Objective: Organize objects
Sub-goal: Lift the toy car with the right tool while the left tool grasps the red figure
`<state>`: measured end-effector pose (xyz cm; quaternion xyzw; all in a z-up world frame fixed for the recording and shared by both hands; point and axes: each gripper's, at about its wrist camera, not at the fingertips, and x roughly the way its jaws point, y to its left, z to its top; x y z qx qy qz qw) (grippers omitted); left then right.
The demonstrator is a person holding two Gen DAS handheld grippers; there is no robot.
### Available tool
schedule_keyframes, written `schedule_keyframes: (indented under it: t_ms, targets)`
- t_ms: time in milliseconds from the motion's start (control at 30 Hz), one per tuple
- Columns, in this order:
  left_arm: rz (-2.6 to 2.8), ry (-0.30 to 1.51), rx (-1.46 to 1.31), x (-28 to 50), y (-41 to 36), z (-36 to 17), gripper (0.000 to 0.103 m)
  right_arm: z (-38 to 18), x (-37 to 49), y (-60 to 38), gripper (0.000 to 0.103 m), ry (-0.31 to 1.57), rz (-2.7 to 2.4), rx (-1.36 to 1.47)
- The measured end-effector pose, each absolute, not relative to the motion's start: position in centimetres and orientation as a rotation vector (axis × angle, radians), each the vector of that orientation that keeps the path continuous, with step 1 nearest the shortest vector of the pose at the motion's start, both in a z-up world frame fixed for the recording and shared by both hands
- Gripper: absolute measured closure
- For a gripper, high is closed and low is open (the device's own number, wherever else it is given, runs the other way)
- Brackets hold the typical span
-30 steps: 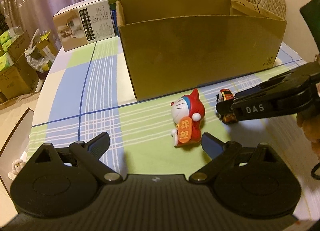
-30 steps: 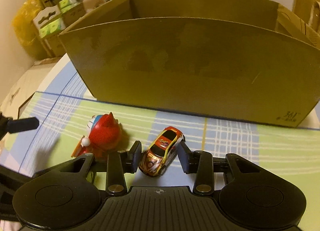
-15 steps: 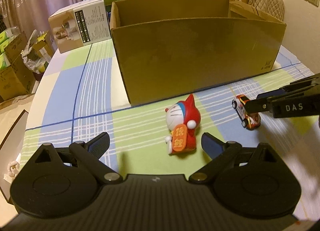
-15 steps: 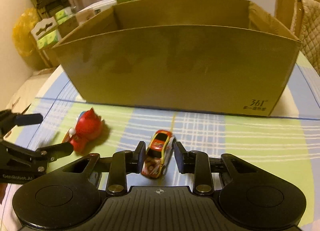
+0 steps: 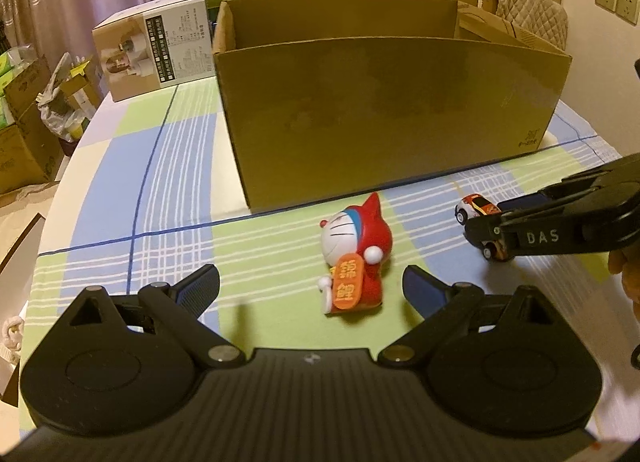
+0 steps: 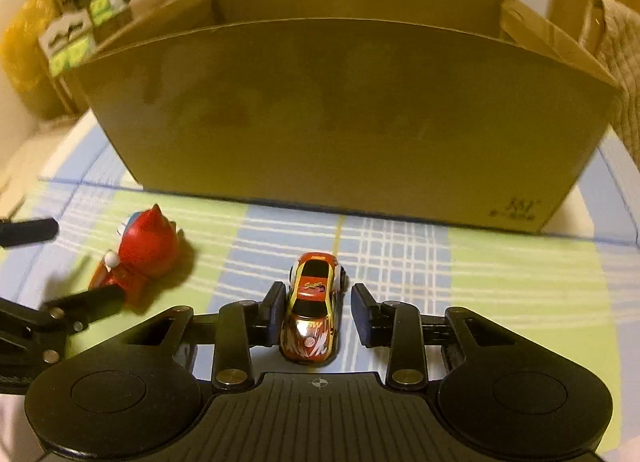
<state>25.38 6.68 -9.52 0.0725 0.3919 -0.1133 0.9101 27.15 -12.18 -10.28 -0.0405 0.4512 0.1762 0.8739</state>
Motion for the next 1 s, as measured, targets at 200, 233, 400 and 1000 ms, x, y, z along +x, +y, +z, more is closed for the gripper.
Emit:
schedule_keyframes:
  t_ms: [200,233,400,1000]
  targets:
    - [-0.255,0.802,0.114,26.0,6.3,-9.9,0.018,-10.2,27.1,-12.9,0.077,0.918,0.399,-0.067]
    - [-0.262,0.8,0.109,26.1,6.2,-9.9,0.02,-10.1,27.1,-13.1,0.077,0.92,0.4,-0.07]
    - [-0.283,0.813,0.135,26.8,5.5,-10.6,0.044,-9.7,25.7,-14.9,0.077,0.906,0.374,-0.083]
    - [-0.28,0.859,0.113,25.9,4.1,-11.0,0.072,-10.1,24.9,-15.9,0.077,0.886,0.383,-0.086]
